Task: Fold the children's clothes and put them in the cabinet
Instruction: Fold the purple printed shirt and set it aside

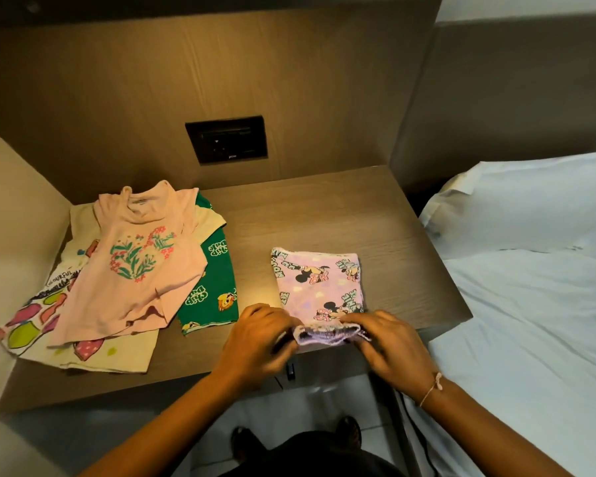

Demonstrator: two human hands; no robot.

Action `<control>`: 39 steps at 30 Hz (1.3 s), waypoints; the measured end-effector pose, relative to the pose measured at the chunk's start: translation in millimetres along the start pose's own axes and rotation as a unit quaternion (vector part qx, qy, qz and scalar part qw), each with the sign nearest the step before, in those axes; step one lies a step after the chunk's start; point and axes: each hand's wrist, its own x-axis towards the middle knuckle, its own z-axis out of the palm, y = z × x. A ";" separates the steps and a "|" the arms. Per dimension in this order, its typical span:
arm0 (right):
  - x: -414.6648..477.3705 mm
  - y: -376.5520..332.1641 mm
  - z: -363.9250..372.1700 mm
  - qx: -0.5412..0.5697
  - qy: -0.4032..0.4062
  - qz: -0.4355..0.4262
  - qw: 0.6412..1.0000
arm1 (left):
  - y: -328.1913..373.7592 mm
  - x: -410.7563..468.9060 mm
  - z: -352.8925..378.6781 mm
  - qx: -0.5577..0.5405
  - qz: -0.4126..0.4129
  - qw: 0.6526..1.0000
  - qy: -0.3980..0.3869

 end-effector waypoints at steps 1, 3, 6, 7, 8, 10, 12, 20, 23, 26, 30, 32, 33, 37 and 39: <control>3.3 -6.0 -4.6 0.034 0.016 0.024 0.999 | 2.1 3.5 -5.9 -0.042 -0.046 0.998 0.009; 17.8 -15.0 -13.8 0.069 0.043 0.061 0.995 | 6.5 16.4 -20.3 -0.192 -0.140 0.971 0.000; 51.5 -16.1 -22.4 0.032 0.065 0.104 0.992 | 3.1 47.5 -33.8 -0.314 -0.217 0.924 -0.004; 63.8 -13.8 -23.3 0.004 0.064 0.122 0.990 | -0.7 59.3 -34.6 -0.320 -0.242 0.916 -0.003; 75.3 -10.7 -22.7 -0.026 0.057 0.143 0.988 | -4.4 70.3 -33.1 -0.313 -0.264 0.912 -0.002; 94.3 -3.3 -16.5 -0.094 0.027 0.181 0.979 | -13.8 90.9 -25.7 -0.257 -0.289 0.922 -0.008; 103.3 3.1 -4.8 -0.146 -0.018 0.214 0.966 | -20.6 107.2 -15.2 -0.130 -0.284 0.949 -0.037; 99.2 11.7 11.2 -0.095 -0.081 0.231 0.965 | 0.2 59.3 -10.2 0.091 -0.390 0.916 0.025; 106.6 7.3 14.1 -0.076 -0.124 0.267 0.952 | 6.9 51.1 -9.0 -0.090 -0.483 0.865 -0.102; 112.2 0.4 19.7 -0.007 -0.131 0.319 0.939 | 15.5 63.1 -2.7 -0.226 -0.499 0.835 -0.054; 104.9 -1.9 13.8 0.080 -0.075 0.355 0.928 | 13.5 78.0 10.2 -0.270 -0.447 0.852 0.026; 93.9 -1.0 -0.6 0.095 0.007 0.355 0.930 | 19.0 87.5 14.2 -0.336 -0.405 0.849 0.047; 86.9 1.1 -10.1 0.094 0.049 0.351 0.930 | 24.2 95.2 17.3 -0.355 -0.383 0.851 0.050; 54.9 26.3 -46.6 0.046 0.153 0.353 0.922 | 57.5 139.8 40.5 -0.403 -0.340 0.849 0.033; 41.8 43.0 -58.1 0.001 0.161 0.375 0.913 | 74.5 160.7 56.0 -0.362 -0.333 0.870 0.001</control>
